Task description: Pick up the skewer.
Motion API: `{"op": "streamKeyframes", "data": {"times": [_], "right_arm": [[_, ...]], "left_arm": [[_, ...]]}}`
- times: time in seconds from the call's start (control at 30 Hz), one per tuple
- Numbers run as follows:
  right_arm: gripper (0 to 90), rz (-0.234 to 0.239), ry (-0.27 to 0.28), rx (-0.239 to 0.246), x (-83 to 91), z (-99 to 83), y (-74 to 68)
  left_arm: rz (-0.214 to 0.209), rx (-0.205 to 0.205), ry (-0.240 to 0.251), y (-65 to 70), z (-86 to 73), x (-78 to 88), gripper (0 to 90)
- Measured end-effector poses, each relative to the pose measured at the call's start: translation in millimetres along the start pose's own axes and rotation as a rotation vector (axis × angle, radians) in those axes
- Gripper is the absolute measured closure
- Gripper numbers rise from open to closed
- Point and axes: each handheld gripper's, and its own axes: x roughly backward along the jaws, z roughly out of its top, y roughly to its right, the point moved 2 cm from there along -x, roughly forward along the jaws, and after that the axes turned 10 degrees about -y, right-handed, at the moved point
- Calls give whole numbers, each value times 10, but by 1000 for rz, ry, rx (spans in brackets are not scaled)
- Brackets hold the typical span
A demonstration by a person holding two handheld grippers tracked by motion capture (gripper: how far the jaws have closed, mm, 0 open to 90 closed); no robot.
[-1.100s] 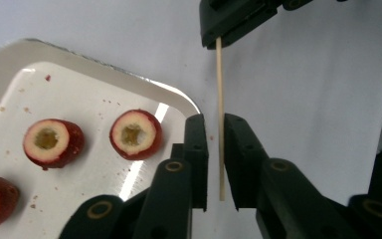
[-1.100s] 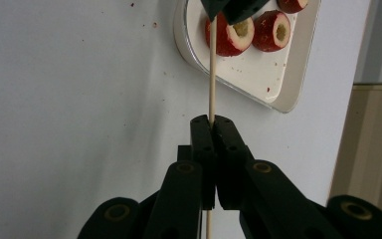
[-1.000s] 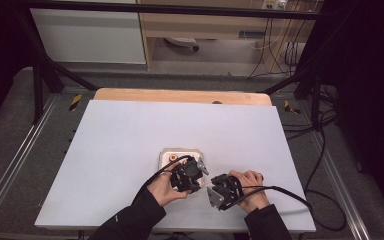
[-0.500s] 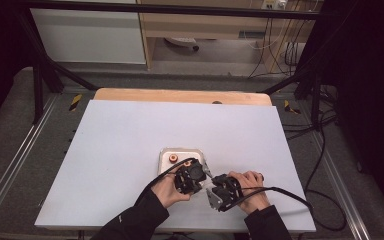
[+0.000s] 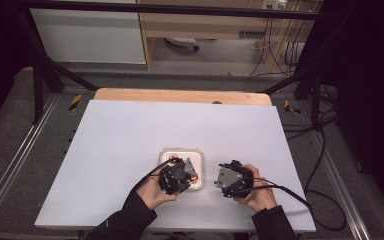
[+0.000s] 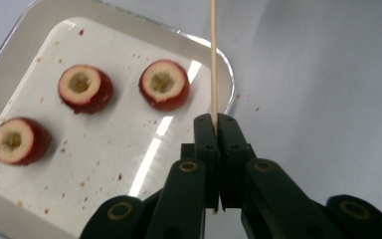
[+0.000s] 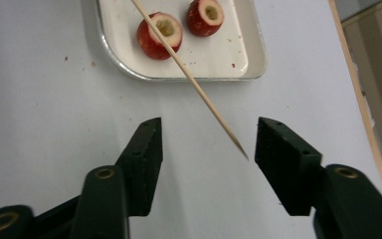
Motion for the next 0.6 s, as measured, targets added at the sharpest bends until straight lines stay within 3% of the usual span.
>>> {"op": "streamKeyframes", "data": {"times": [0.07, 0.1, 0.13, 0.27, 0.3, 0.33, 0.43, 0.47, 0.6], "right_arm": [[365, 15, 7, -82, 8, -36, 24], [365, 15, 7, -82, 8, -36, 24], [349, 21, 8, -115, 10, -58, 41], [297, 70, 14, -274, -14, -145, 95], [277, 95, 19, -338, -31, -191, 109], [277, 95, 19, -338, -31, -191, 109], [236, 124, 10, -443, -52, -265, 125], [236, 124, 10, -443, -52, -265, 125], [182, 157, -4, -529, -57, -306, 139]], "left_arm": [[3, 11, 9, -23, -73, 23, 886], [4, 18, 18, -36, -109, 33, 886], [7, 27, 23, -47, -145, 47, 886], [16, 54, 62, -78, -281, 106, 886], [16, 61, 72, -85, -314, 121, 886], [19, 72, 86, -89, -347, 135, 886], [28, 96, 113, -106, -453, 164, 886], [28, 102, 119, -112, -488, 171, 886], [37, 139, 152, -136, -617, 185, 886]]}}
